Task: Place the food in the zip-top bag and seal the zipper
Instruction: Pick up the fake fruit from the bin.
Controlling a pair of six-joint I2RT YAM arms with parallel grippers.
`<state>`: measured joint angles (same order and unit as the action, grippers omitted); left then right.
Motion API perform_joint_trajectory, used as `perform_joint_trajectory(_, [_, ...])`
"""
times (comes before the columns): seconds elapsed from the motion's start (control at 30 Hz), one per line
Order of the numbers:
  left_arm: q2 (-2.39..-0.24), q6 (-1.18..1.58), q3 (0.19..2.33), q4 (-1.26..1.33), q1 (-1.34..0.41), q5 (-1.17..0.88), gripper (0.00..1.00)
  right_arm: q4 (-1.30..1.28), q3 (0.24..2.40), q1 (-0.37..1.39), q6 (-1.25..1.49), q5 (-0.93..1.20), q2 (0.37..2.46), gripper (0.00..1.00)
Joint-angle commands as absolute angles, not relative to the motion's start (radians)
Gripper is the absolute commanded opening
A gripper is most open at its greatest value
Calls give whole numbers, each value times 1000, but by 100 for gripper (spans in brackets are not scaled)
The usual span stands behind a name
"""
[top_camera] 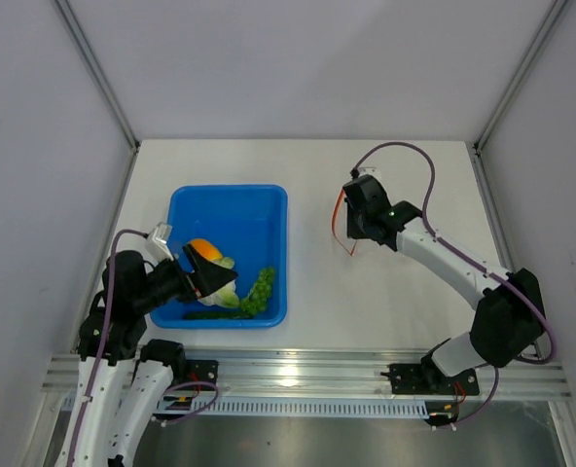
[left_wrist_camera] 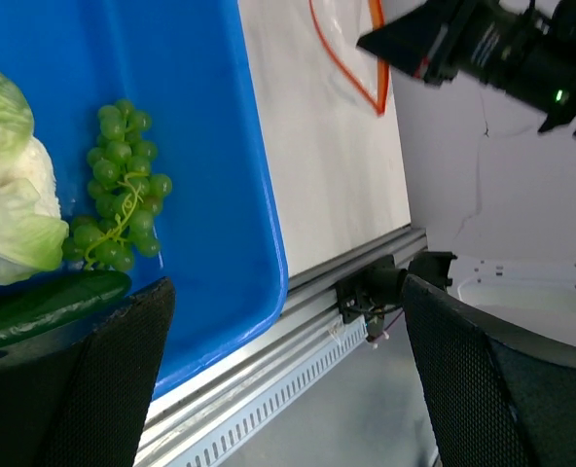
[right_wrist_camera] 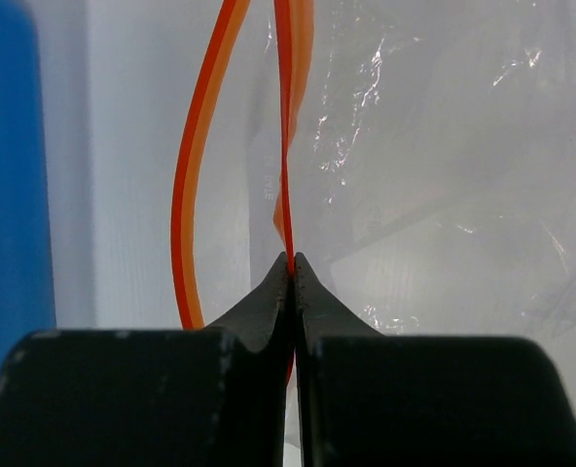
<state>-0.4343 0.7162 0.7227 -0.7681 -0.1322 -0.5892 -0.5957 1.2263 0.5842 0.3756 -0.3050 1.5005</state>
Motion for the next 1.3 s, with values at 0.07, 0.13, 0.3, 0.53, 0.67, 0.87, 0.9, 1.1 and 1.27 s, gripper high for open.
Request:
perform_joint_trajectory(0.07, [-483,702,801,-785,-126,-514,99,-549,1163,670,362,-299,1394,0])
perform_joint_trajectory(0.13, [-495,712,787,-755,-126,-526,100,-539,1132,705,362,-299,1365,0])
perform_joint_trajectory(0.3, [-552,730,764,-707,-126,-510,100,-520,1091,764,350,-305,1322,0])
perform_joint_trajectory(0.53, [-666,768,788,-753,-126,-371,100,-515,1039,785,342,-304,1270,0])
perform_joint_trajectory(0.67, [-721,866,811,-788,-126,-238,99,-557,1066,785,356,-255,1253,0])
perform_joint_trajectory(0.87, [-834,893,931,-964,-156,-34,100,-770,1245,747,377,-175,1307,0])
perform_joint_trajectory(0.9, [-854,887,966,-1030,-156,-16,100,-817,1290,729,380,-125,1325,0])
perform_joint_trajectory(1.1, [-1049,871,1098,-1184,-222,50,99,-855,1328,715,414,-12,1347,0])
perform_joint_trajectory(1.27, [-1140,879,1138,-1183,-300,49,99,-801,1276,698,377,6,1354,0])
